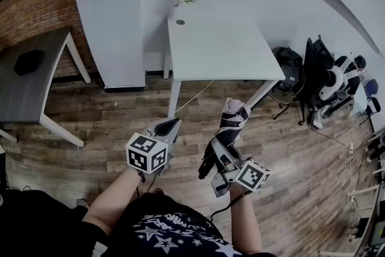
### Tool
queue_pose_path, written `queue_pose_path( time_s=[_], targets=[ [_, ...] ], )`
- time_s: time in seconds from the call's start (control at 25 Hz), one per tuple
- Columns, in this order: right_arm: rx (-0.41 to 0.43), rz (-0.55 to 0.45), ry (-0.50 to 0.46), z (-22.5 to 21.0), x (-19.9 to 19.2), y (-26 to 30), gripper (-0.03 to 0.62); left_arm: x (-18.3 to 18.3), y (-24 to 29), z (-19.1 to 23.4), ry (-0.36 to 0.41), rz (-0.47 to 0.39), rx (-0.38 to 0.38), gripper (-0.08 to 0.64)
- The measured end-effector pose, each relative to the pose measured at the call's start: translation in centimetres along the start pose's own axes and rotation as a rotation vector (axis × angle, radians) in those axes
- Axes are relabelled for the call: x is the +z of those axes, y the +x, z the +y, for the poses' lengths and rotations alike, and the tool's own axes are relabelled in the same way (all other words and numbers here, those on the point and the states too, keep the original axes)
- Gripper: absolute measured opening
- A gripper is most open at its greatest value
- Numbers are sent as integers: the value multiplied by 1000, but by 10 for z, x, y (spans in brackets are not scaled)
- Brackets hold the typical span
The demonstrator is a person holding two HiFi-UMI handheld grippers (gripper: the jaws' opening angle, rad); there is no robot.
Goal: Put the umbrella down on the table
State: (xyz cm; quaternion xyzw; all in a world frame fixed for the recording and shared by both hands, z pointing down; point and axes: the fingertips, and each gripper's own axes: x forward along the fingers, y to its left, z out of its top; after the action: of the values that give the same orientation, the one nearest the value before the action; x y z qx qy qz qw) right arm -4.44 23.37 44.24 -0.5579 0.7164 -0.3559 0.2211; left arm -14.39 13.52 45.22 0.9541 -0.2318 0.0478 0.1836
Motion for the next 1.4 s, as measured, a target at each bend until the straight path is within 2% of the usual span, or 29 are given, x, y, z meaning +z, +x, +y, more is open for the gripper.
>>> queue_pose_path(
  time_s=[0.24, 0.76, 1.12, 1.4],
  targets=[
    [3, 13, 2, 8, 1, 2, 242, 0, -1, 4, -17, 3, 4, 0],
    [-12, 8, 8, 11, 0, 0, 242, -5, -1, 10, 1, 27, 10, 0],
    [-43, 21, -61, 3, -5, -2, 242, -8, -6, 14, 98, 26, 13, 0],
    [-83, 3, -5, -17, 2, 0, 244, -20, 1, 34, 47, 46, 34, 0]
  ],
)
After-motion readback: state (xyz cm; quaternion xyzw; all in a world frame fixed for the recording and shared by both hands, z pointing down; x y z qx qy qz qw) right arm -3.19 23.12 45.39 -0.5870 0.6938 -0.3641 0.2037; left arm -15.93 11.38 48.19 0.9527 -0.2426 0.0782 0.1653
